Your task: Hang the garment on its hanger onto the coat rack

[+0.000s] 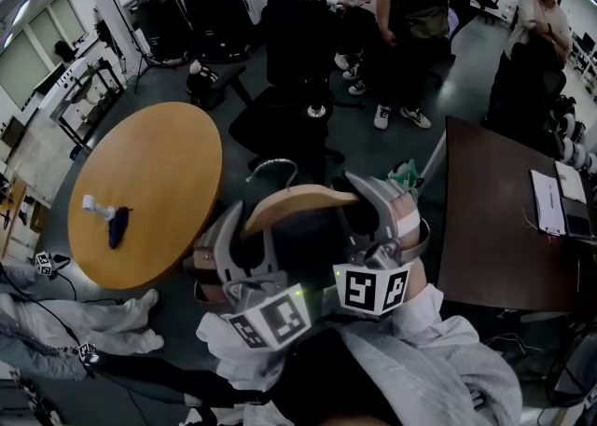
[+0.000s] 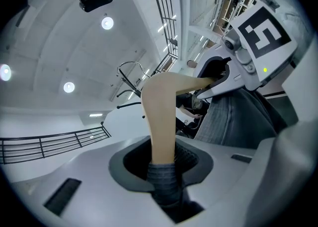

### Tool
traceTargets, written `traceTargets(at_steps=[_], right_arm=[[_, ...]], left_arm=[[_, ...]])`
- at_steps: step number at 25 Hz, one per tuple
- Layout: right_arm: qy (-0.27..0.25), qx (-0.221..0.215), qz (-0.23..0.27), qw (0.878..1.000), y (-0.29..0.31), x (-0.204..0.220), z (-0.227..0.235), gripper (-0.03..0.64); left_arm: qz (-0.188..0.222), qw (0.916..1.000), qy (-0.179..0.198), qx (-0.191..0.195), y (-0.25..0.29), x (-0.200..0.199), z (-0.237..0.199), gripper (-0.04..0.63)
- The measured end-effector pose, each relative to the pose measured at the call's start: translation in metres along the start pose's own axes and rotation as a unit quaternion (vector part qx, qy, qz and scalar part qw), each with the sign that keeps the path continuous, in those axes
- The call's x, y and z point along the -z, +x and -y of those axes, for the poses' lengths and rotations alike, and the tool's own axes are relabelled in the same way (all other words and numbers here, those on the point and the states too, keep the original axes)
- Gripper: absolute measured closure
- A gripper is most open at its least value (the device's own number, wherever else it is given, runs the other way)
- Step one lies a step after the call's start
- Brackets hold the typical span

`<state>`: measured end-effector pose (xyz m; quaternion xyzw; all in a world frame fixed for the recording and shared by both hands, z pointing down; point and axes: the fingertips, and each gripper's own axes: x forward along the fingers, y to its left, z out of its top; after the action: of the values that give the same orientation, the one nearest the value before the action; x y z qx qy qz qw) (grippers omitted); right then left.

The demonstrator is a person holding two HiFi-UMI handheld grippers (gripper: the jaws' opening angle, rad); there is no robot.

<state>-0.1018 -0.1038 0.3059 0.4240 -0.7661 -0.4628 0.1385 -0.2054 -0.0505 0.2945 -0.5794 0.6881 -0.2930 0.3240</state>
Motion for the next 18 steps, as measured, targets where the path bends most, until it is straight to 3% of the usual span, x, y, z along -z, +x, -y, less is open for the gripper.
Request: traceTargets(at_steps=[8, 18], right_arm=[[-0.017, 0.014, 0.009, 1.000, 0.095, 0.050, 0.035, 0.537], [-0.029, 0.047, -0.032, 0.998, 0.168, 0.101, 0.070, 0.532]], left_arm=[[0.012, 0.9997, -0.011, -0.016, 0.112, -0.005, -0.001, 0.502], [0.056, 0.9978, -0.016, 0.031, 0.219, -0.017, 0.007, 0.502]])
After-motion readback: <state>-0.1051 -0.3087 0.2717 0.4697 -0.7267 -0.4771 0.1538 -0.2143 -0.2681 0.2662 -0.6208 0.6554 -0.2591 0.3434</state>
